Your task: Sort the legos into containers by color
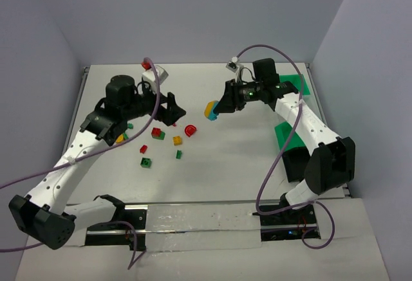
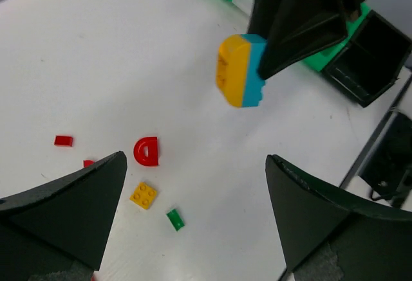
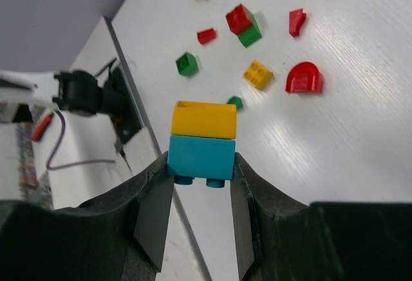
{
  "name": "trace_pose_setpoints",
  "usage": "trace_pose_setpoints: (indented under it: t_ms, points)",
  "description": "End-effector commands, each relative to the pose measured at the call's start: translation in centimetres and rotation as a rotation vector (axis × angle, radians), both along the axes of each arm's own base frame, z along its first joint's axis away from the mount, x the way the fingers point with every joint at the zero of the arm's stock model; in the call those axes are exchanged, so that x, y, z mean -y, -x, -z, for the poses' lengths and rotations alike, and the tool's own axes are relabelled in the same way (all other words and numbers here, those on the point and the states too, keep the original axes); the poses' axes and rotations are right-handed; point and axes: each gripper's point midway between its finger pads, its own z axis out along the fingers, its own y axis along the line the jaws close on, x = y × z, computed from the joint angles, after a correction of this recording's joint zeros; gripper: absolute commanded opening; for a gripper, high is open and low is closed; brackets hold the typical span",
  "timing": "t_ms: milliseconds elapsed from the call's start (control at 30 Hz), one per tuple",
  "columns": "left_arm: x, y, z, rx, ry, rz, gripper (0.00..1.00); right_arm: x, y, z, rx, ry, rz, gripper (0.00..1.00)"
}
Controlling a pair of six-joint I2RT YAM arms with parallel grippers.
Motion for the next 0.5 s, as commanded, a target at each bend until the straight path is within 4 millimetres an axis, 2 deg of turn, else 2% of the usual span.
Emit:
trace_pose_setpoints:
  t_ms: [0, 167, 367, 467]
  points:
    - [0.5, 1.7, -1.0, -0.163, 0.143, 0.215, 0.99, 1.0, 3.0, -1.8, 0.125, 0.009, -0.164, 0.00]
    - [1.1, 1.5, -1.4, -0.231, 0.271, 0.355, 0.98, 0.9, 5.2, -2.1, 0.128, -0.020, -0.324, 0.00]
    - [2.4, 2.5, -1.6, -0.296, 0.333, 0.561, 0.91, -0.2, 7.4, -2.3, 0.138, -0.045, -0.442, 0.00]
    - [2.6, 2.5, -2.0, -0.282, 0.359, 0.560, 0.89, -1.0, 8.2, -2.4, 0.137, -0.044, -0.473, 0.00]
